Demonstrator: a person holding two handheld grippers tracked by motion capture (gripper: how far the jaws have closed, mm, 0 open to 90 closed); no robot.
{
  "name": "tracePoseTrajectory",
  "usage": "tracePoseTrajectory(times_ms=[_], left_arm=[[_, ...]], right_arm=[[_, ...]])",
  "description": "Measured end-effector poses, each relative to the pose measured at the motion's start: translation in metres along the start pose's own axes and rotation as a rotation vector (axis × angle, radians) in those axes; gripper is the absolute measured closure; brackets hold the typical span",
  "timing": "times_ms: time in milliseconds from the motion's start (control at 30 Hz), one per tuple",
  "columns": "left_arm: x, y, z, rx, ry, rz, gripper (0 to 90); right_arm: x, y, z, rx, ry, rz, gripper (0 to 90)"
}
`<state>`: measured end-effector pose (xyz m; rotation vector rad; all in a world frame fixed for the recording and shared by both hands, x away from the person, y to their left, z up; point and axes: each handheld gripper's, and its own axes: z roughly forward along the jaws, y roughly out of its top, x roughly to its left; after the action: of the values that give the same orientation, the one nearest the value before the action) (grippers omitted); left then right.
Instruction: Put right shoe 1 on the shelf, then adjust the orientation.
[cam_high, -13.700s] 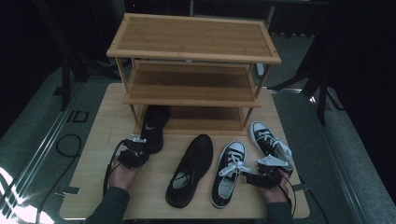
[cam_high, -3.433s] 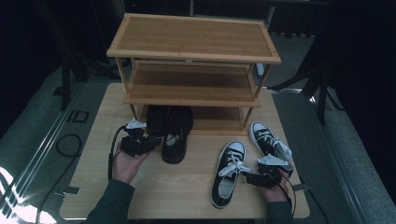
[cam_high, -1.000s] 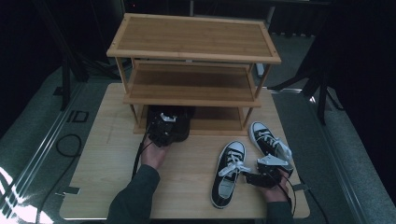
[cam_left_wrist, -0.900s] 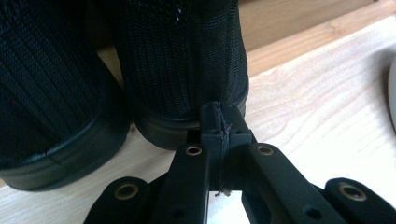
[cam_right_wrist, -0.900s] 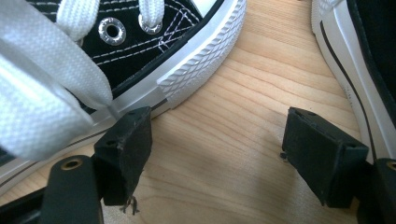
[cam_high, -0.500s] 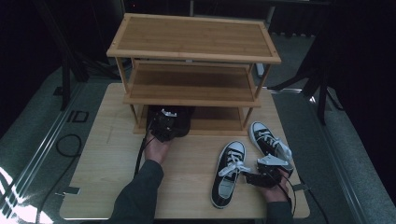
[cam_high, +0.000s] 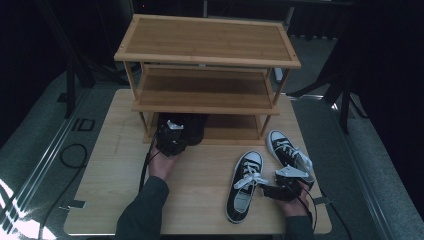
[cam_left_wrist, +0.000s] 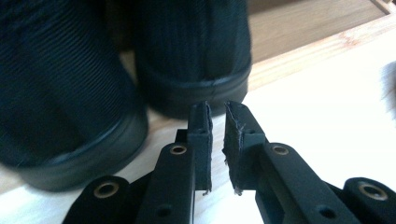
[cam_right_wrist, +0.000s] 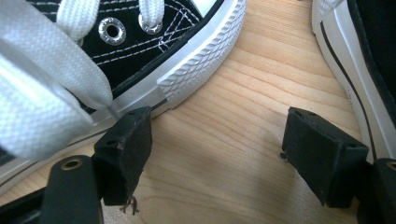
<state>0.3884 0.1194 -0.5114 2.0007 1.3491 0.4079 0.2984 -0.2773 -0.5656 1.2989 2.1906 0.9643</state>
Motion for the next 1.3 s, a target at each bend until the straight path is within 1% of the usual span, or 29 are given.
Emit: tracePoseTrajectory(times_ms=[33, 167, 233, 267, 300, 333, 367, 533, 567, 667, 733, 867, 967, 1067, 1133, 1300], left_arm=[[0.0, 0.0, 0.0, 0.0, 0.0, 0.0, 79.7], [0.008, -0.014, -0.006, 0.007, -0.001, -0.002, 77.9], [0.011, -0.02, -0.008, 0.014, 0.0, 0.001, 74.6], [0.013, -0.028, -0.012, 0.016, 0.004, 0.007, 71.7], [0.013, -0.028, -0.012, 0.016, 0.004, 0.007, 70.9], [0.014, -0.035, -0.015, 0.019, 0.007, 0.01, 70.6], [0.014, -0.035, -0.015, 0.019, 0.007, 0.01, 69.6], [0.021, -0.052, -0.02, 0.018, 0.007, 0.002, 66.1], [0.021, -0.052, -0.02, 0.018, 0.007, 0.002, 65.6], [0.024, -0.06, -0.022, 0.015, 0.004, -0.002, 65.0], [0.026, -0.063, -0.022, 0.011, -0.003, -0.008, 64.4], [0.025, -0.065, -0.02, 0.014, -0.01, -0.007, 62.5], [0.025, -0.067, -0.017, 0.025, -0.01, 0.006, 61.7], [0.025, -0.068, -0.017, 0.033, -0.011, 0.001, 60.4], [0.026, -0.068, -0.018, 0.028, -0.014, -0.007, 60.3], [0.028, -0.068, -0.019, 0.025, -0.013, -0.011, 59.8]], right_arm=[[0.0, 0.0, 0.0, 0.0, 0.0, 0.0, 24.2], [0.0, 0.0, 0.0, 0.0, 0.0, -0.001, 24.2], [0.0, 0.0, 0.0, 0.0, 0.0, -0.001, 24.2], [0.0, 0.0, 0.0, 0.0, 0.0, 0.0, 24.2], [0.0, 0.0, 0.0, 0.0, 0.0, 0.0, 24.2], [0.0, 0.0, 0.0, 0.0, 0.0, -0.001, 24.2], [0.0, 0.0, 0.0, 0.0, 0.0, -0.001, 24.2], [0.0, 0.0, 0.0, -0.001, 0.0, -0.003, 24.2], [0.0, 0.0, 0.0, -0.001, 0.0, -0.003, 24.2], [0.0, 0.0, 0.0, -0.002, 0.001, -0.003, 24.2], [0.0, 0.0, 0.0, -0.002, 0.001, -0.004, 24.2], [0.0, 0.0, 0.0, -0.002, 0.001, -0.004, 24.2], [0.0, 0.0, 0.0, -0.002, 0.001, -0.005, 24.2], [0.0, 0.0, 0.0, -0.002, 0.001, -0.005, 24.2], [0.0, 0.0, 0.0, -0.001, 0.001, -0.005, 24.2], [0.0, 0.0, 0.0, -0.001, 0.002, -0.006, 24.2]])
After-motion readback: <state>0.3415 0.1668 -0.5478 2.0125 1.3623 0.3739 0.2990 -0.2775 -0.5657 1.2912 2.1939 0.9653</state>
